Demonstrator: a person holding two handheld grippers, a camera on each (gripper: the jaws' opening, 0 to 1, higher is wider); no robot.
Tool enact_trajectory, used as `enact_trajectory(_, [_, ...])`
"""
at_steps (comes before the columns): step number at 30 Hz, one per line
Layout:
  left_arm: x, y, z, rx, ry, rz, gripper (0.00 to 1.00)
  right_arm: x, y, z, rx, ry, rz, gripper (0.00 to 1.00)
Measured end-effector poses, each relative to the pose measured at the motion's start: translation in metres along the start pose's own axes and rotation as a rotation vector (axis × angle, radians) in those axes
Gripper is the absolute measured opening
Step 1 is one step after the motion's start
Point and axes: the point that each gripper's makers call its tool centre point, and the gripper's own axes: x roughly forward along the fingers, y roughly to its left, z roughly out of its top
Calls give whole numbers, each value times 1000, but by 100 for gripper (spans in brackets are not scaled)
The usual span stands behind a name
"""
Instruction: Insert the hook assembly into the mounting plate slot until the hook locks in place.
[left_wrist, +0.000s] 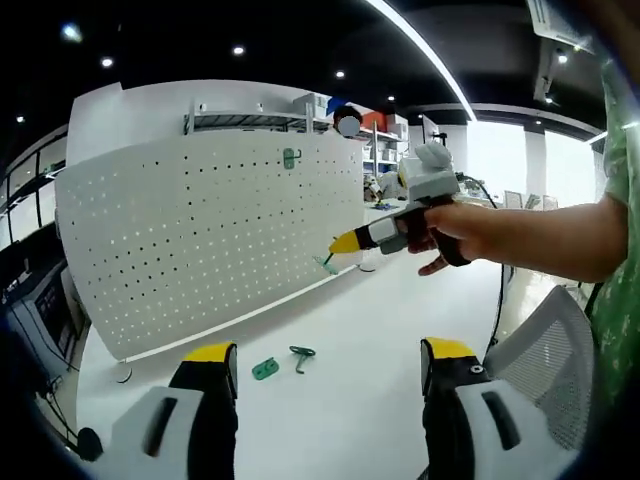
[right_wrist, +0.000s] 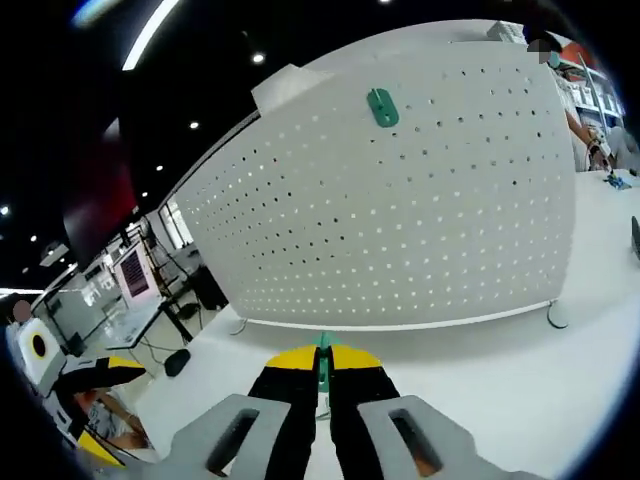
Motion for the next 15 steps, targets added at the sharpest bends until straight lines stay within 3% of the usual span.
enact_trajectory(15, [2,-5,8,5,-17,-11,77,-27,6,13,2,-65,2,1])
